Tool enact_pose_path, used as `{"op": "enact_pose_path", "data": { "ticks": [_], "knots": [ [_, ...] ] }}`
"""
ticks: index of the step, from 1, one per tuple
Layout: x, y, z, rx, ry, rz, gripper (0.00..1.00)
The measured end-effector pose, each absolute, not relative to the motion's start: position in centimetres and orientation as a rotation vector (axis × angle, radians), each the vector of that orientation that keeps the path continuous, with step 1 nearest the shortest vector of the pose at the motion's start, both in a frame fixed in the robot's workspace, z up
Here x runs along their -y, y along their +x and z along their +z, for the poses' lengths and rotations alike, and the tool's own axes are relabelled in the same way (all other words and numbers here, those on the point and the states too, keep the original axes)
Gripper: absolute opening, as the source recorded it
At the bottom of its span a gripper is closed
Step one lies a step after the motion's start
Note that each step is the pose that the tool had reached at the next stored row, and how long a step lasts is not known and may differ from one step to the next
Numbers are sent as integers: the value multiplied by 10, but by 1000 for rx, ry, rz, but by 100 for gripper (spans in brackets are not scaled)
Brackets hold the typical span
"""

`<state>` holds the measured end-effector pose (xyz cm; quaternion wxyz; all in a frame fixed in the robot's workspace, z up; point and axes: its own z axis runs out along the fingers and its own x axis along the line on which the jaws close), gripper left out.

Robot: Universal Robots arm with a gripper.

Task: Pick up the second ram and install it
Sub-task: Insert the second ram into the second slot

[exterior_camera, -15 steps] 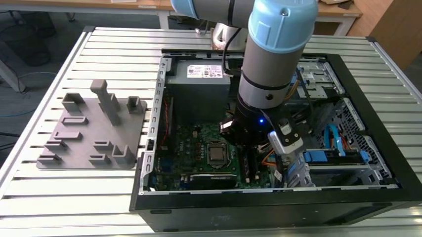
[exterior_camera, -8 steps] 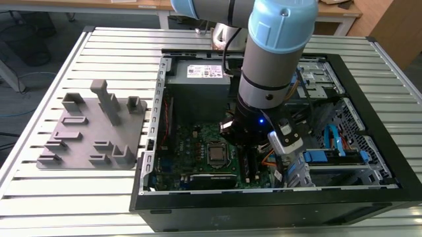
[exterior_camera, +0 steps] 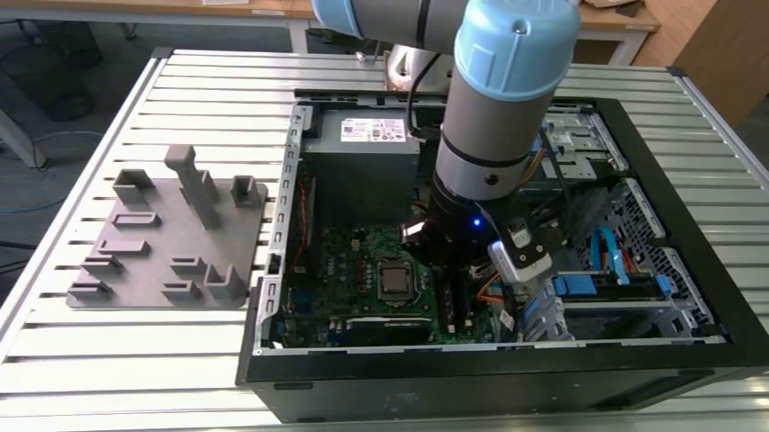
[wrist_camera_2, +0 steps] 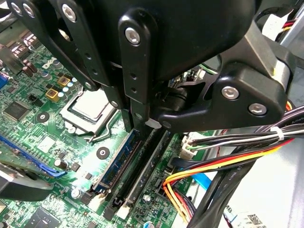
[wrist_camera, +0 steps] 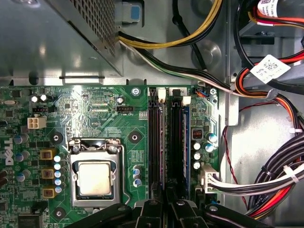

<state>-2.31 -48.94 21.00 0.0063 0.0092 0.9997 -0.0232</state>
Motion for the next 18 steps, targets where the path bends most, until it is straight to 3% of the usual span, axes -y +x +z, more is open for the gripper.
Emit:
{"op": "enact_pose_path", "data": {
  "ticks": [12, 18],
  "knots": [
    [489, -22, 208, -3129, 29, -73, 14],
    [489, -22, 209, -3130, 29, -73, 27]
  ]
}}
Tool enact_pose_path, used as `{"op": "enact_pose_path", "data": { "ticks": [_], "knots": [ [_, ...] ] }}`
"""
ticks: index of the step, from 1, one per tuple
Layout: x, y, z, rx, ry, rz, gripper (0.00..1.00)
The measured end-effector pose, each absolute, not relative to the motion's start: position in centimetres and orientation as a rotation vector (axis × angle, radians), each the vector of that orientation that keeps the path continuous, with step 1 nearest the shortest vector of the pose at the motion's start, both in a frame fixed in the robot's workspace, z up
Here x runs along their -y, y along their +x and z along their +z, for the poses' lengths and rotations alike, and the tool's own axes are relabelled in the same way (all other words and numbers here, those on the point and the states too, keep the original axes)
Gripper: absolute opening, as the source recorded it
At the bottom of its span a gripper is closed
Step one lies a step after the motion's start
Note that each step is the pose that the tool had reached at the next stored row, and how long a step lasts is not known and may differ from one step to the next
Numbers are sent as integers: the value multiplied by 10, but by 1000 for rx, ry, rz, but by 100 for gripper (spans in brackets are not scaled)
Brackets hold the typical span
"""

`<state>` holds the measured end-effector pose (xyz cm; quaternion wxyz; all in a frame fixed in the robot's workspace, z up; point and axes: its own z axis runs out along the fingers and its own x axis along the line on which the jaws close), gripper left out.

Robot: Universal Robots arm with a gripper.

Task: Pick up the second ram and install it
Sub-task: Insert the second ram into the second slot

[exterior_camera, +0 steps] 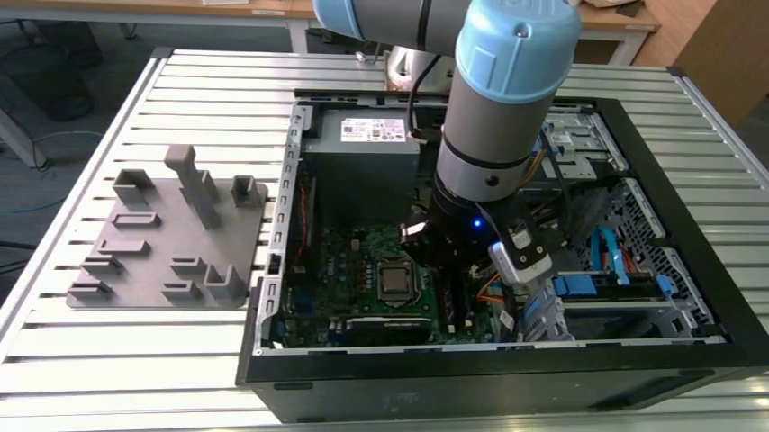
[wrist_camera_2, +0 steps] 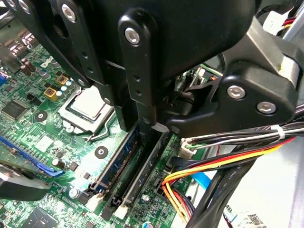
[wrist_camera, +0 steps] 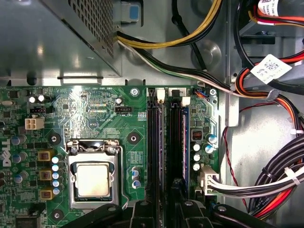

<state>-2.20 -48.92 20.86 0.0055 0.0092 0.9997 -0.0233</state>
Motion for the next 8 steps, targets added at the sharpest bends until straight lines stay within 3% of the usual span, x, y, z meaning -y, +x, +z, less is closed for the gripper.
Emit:
{"op": "enact_pose_path", "data": {
  "ticks": [8],
  "knots": [
    [482, -22, 239, -3129, 29, -72, 27]
  ]
}}
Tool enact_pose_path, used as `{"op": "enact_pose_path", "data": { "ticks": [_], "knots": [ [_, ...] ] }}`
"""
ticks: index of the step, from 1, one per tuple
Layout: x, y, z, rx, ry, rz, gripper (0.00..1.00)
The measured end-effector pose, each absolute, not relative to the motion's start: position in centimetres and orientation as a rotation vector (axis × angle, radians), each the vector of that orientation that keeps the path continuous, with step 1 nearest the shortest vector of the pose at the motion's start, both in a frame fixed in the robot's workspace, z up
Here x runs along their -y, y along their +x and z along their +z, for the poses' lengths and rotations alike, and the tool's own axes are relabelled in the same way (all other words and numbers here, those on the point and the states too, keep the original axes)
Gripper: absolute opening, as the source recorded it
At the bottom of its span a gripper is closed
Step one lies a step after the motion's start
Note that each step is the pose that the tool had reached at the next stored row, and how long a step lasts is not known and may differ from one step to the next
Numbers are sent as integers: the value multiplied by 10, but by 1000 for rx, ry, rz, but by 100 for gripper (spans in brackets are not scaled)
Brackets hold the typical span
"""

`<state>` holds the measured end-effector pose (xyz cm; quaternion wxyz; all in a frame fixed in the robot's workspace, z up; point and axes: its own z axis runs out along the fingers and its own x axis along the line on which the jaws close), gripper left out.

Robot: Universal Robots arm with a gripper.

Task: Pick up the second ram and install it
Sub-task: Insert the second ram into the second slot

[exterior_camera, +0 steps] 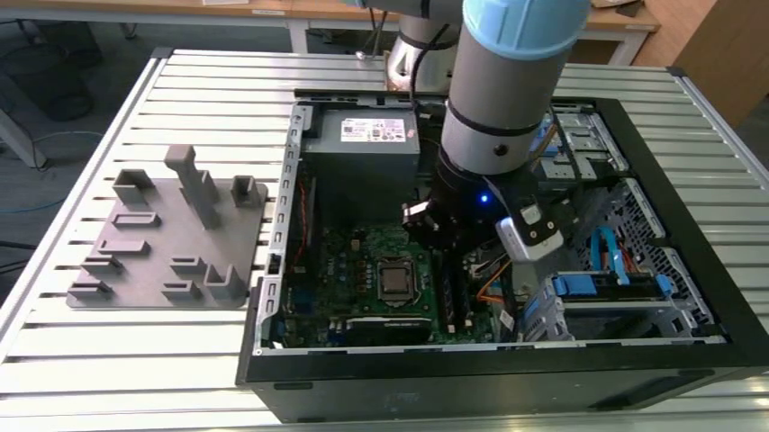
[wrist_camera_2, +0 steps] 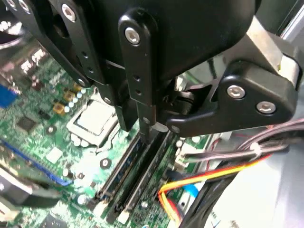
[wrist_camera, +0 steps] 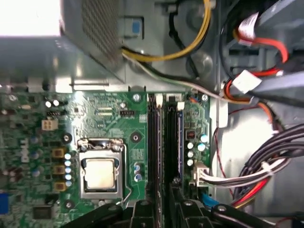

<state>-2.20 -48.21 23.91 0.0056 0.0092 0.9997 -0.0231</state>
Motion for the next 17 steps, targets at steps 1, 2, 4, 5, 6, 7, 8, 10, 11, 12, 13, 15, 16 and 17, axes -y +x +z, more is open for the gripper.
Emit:
{"op": "enact_pose_path", "data": {
  "ticks": [1, 2, 4, 5, 6, 7, 8, 10, 11, 12, 13, 15, 16, 17],
  "knots": [
    [480, -22, 242, -3130, 29, -73, 26],
    [477, -22, 244, -3129, 29, -72, 20],
    [473, -22, 248, -3130, 29, -73, 13],
    [472, -22, 250, -3130, 29, -73, 11],
    [472, -22, 252, -3130, 29, -73, 11],
    [472, -22, 253, -3130, 29, -72, 11],
    [471, -22, 253, -3129, 29, -72, 11],
    [471, -22, 253, -3129, 29, -72, 11],
    [471, -22, 253, -3130, 29, -72, 11],
    [471, -22, 254, -3130, 29, -72, 11],
    [472, -22, 254, -3130, 29, -72, 11],
    [471, -22, 254, -3130, 29, -72, 11],
    [471, -22, 254, -3129, 29, -72, 11],
    [471, -22, 254, -3130, 29, -72, 11]
  ]
}}
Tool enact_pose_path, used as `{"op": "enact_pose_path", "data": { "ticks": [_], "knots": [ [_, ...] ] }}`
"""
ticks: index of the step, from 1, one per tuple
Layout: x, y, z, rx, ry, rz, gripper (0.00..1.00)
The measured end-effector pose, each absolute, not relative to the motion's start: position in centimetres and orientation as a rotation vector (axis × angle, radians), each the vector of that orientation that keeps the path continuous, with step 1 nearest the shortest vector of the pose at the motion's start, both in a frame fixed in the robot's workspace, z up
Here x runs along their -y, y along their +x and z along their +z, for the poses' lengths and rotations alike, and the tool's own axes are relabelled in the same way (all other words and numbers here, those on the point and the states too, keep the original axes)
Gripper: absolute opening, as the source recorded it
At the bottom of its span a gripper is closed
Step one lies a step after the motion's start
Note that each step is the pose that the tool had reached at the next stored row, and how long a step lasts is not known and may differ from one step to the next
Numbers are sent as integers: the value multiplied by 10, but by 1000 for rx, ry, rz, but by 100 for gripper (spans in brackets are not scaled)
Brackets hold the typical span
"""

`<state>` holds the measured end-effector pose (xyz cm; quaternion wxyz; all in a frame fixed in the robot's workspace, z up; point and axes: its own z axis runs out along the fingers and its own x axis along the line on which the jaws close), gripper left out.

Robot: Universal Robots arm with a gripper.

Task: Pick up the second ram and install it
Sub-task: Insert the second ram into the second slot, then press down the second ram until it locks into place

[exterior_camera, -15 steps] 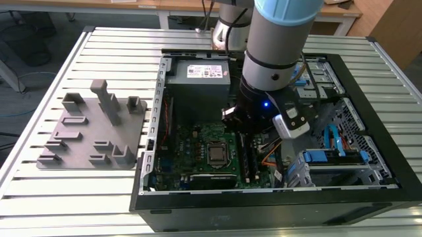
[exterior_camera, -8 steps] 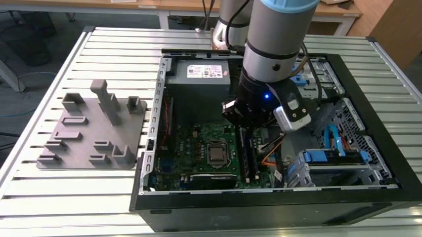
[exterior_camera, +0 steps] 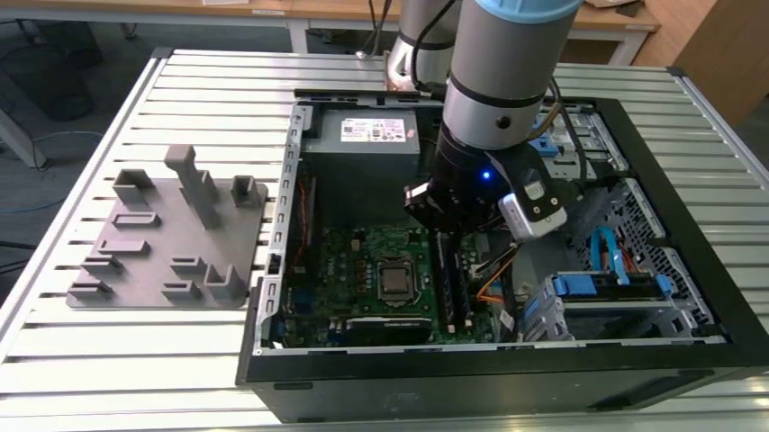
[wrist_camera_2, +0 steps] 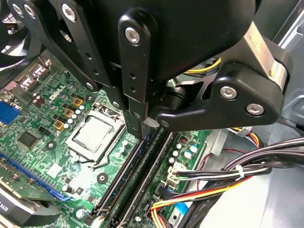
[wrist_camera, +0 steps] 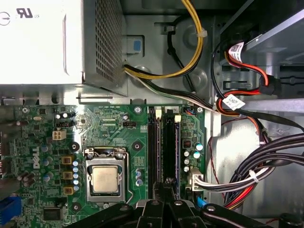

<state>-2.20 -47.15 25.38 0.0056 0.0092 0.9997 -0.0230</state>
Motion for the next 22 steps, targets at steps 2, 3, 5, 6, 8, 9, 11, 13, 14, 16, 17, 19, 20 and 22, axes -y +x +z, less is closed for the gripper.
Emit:
{"op": "enact_pose_path", "data": {
  "ticks": [2, 3, 5, 6, 8, 9, 11, 13, 14, 16, 17, 19, 20, 22],
  "knots": [
    [471, -22, 254, -3130, 29, -72, 11],
    [472, -22, 254, -3130, 29, -72, 11],
    [471, -22, 253, -3129, 29, -72, 11],
    [471, -22, 252, -3130, 29, -72, 11],
    [469, -22, 249, -3130, 29, -72, 11],
    [467, -22, 247, -3130, 29, -72, 11],
    [464, -22, 243, -3130, 29, -72, 11],
    [460, -22, 239, -3130, 29, -72, 11],
    [457, -22, 238, -3130, 29, -72, 11],
    [449, -22, 234, -3130, 29, -72, 11],
    [446, -22, 232, -3130, 29, -70, 11],
    [443, -22, 228, -3130, 29, -69, 11],
    [442, -22, 227, -3130, 29, -69, 11],
    [441, -22, 225, -3130, 28, -69, 11]
  ]
}}
